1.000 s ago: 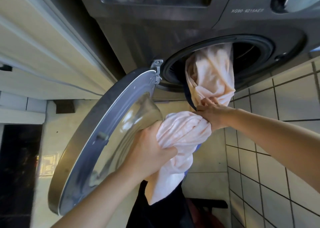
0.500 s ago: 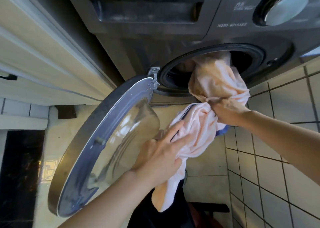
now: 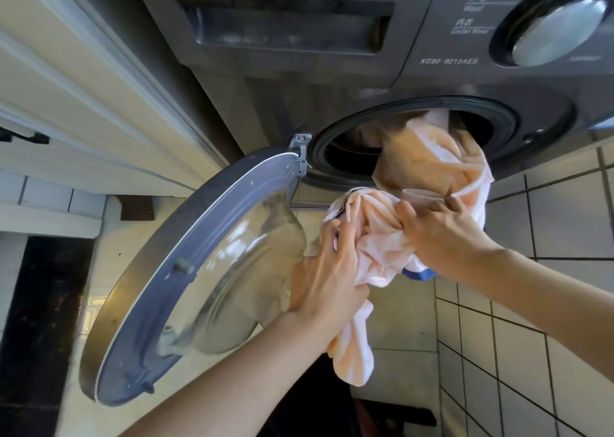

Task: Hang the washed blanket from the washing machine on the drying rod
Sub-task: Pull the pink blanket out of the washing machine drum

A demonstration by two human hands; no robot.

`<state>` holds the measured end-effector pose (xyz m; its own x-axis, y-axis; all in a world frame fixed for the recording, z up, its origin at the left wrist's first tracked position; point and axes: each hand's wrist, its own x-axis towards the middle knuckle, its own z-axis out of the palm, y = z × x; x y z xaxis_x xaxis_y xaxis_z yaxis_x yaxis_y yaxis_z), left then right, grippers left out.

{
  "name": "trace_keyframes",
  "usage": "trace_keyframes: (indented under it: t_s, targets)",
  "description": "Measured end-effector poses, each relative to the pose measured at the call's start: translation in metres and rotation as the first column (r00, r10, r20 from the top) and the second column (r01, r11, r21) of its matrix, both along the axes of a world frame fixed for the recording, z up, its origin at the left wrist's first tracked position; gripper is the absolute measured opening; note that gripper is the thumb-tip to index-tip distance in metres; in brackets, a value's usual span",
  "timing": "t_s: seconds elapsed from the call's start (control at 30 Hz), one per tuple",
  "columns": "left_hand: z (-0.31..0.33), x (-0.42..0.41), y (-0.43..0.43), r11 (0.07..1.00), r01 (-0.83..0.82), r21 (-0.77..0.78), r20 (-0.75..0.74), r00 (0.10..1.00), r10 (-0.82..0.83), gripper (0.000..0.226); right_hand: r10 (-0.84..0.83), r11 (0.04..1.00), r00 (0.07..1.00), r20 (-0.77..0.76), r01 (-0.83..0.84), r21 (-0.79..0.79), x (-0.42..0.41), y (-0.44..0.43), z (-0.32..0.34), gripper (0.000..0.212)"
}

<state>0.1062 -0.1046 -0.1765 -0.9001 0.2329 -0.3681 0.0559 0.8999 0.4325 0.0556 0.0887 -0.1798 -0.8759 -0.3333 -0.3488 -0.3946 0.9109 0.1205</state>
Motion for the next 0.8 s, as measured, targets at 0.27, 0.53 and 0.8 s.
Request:
trace_keyframes:
  t_s: [0.27, 0.53, 0.8]
  targets:
    - [-0.002, 0.007, 0.003, 1.000, 0.015, 0.003, -0.190, 0.982, -0.014, 0.115, -0.151, 0.794, 0.952, 0.266, 0.277, -0.541, 0.028, -0.045, 0.026, 0.064]
    - [0.008, -0.006, -0.007, 0.996, 0.031, -0.082, -0.167, 0.985, -0.044, 0.084, -0.081, 0.528, 0.939, 0.334, 0.324, -0.785, 0.036, -0.043, 0.036, 0.066]
    - [0.012, -0.010, -0.021, 1.000, -0.015, -0.019, -0.161, 0.987, 0.012, 0.058, 0.025, 0.833, 0.969, 0.246, 0.116, -0.540, 0.028, -0.010, 0.029, 0.095]
